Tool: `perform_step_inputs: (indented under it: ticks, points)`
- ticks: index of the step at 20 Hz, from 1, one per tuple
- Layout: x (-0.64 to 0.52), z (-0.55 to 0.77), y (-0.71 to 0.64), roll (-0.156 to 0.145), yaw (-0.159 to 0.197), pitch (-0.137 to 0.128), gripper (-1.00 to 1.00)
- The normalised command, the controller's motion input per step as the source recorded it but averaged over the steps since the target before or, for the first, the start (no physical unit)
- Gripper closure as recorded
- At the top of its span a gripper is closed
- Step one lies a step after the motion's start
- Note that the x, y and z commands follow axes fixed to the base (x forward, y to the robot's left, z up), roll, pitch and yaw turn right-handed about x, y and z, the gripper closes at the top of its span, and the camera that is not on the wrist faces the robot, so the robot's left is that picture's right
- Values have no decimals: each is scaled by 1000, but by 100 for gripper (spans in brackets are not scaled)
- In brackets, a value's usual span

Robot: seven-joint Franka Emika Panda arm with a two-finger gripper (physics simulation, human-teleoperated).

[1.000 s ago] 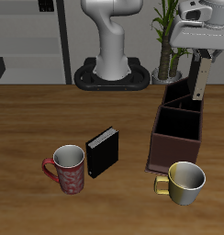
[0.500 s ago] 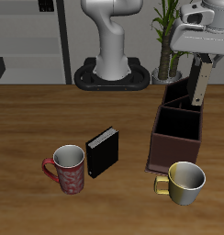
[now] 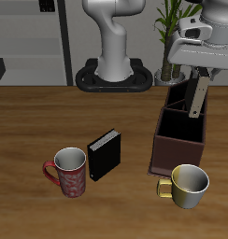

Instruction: Place the yellow book into the left desk caddy's right compartment and place the red mug into the left desk caddy's left compartment

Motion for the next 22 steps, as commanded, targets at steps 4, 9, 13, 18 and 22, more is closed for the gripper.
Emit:
perform_step_inputs:
  ticks: [4, 9, 13, 18, 22]
  points:
    - [70, -331, -37, -8, 2, 40, 100]
    - [36, -232, 19, 23, 6, 24, 100]
    - [58, -106, -9, 0, -5, 10, 100]
    - [-68, -150, 11, 17, -3, 8, 100]
    - [7, -81, 7, 7, -2, 8, 100]
